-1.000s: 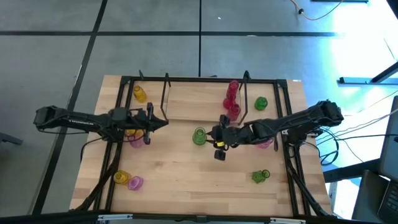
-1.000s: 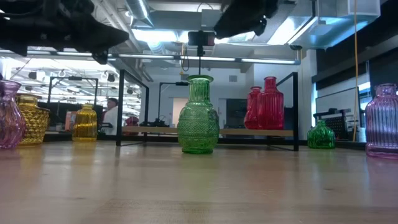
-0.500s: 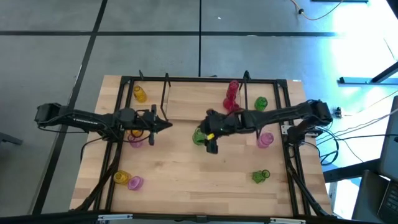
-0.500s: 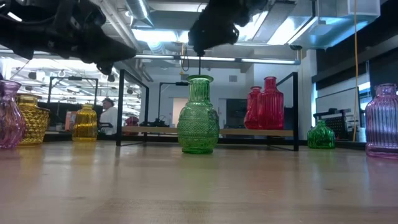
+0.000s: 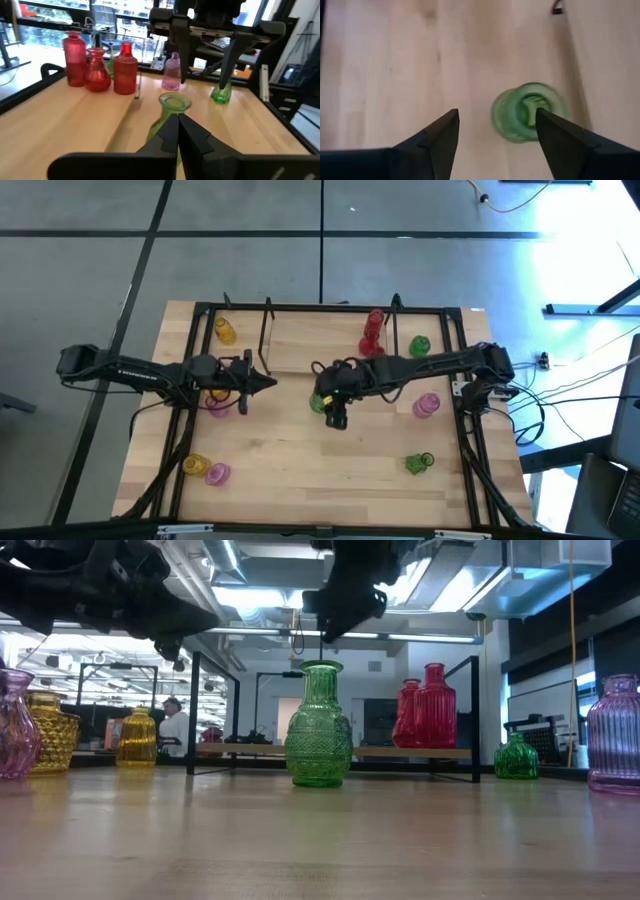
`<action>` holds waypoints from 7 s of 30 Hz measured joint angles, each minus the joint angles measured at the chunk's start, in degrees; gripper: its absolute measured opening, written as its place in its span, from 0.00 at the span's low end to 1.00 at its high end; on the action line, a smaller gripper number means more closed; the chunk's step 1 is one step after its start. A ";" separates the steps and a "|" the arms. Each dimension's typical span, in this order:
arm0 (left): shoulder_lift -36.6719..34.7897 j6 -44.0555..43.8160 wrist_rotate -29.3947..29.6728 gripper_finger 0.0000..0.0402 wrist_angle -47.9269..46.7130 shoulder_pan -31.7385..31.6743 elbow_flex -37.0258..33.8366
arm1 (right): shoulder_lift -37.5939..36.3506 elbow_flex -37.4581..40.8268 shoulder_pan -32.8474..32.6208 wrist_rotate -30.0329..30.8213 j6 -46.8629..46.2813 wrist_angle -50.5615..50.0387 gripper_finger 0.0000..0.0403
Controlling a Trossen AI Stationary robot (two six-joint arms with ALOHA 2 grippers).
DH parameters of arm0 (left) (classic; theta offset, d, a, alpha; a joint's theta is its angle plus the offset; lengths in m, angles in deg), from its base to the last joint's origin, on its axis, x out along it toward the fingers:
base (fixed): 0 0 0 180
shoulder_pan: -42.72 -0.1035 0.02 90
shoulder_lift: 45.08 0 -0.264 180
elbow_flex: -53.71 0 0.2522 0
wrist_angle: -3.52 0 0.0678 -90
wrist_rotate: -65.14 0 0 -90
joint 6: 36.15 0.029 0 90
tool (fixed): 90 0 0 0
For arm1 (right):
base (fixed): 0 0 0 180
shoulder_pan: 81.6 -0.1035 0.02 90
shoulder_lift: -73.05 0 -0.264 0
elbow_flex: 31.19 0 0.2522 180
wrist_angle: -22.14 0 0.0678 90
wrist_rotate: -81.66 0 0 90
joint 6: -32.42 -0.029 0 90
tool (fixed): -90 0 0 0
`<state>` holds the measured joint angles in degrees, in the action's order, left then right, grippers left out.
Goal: Sort vases onto shelf
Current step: Put the left green vase on the shelf, then put the bottom green vase on the shelf aligned with the other green vase
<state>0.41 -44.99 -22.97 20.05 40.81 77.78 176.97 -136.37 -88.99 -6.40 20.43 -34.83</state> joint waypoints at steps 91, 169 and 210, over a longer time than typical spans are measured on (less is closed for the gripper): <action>-0.04 0.37 0.54 0.00 -0.23 0.43 0.00 | 4.94 -17.46 8.46 21.17 8.20 -27.92 0.05; -0.02 0.42 0.56 0.00 -0.26 0.43 -0.04 | 9.57 -16.80 31.05 13.87 16.57 -22.57 0.05; -0.02 0.42 0.54 0.00 -0.26 0.43 -0.04 | 5.38 -26.51 27.62 11.79 14.20 -31.83 0.32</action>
<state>0.40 -44.57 -22.43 19.80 41.24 77.74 182.35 -162.88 -61.37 5.39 34.63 -66.66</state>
